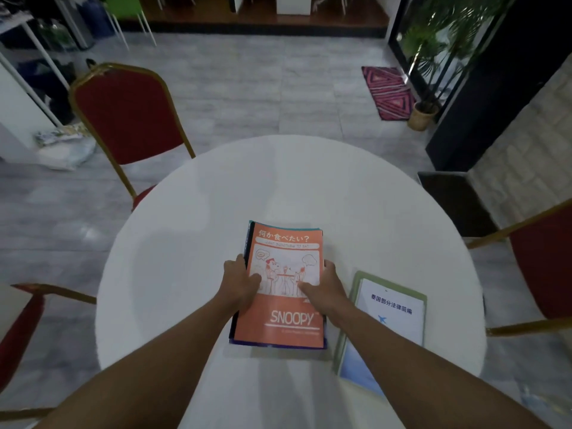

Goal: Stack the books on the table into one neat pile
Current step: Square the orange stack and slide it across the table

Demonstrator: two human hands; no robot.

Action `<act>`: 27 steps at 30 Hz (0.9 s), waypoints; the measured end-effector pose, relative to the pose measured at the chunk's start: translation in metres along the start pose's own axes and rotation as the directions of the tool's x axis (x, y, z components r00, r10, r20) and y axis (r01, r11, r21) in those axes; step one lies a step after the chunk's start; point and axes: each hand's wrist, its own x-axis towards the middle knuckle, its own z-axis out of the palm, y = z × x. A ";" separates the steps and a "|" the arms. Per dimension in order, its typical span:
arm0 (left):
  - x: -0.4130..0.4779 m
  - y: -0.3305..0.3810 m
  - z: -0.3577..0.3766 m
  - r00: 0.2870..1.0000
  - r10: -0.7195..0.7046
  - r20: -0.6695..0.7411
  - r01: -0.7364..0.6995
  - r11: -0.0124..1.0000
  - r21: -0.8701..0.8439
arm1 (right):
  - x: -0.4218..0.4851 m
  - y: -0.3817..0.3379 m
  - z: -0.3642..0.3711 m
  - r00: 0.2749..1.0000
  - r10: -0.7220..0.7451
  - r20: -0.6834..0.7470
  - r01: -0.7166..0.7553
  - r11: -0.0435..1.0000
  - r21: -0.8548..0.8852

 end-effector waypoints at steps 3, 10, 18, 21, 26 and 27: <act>0.025 0.006 0.005 0.998 0.049 -0.026 -0.046 0.994 0.103 | 0.019 -0.009 -0.002 0.999 -0.022 -0.034 0.021 1.000 -0.016; 0.099 0.023 0.011 0.996 0.086 -0.007 -0.082 0.971 0.226 | 0.081 -0.034 -0.002 0.990 -0.016 -0.143 0.001 0.994 -0.109; 0.181 0.045 0.020 0.992 0.118 0.047 -0.126 0.956 0.266 | 0.153 -0.046 -0.001 0.968 0.005 -0.252 -0.049 0.985 -0.166; 0.197 0.044 0.027 0.992 0.111 0.052 -0.122 0.942 0.314 | 0.168 -0.045 -0.002 0.965 0.014 -0.263 -0.069 0.977 -0.203; 0.205 0.032 0.033 0.996 0.079 0.029 -0.084 0.894 0.440 | 0.175 -0.041 0.003 0.955 0.065 -0.289 -0.183 0.898 -0.400; 0.207 0.032 0.034 0.997 0.074 0.028 -0.079 0.889 0.452 | 0.176 -0.040 0.003 0.955 0.063 -0.291 -0.199 0.863 -0.465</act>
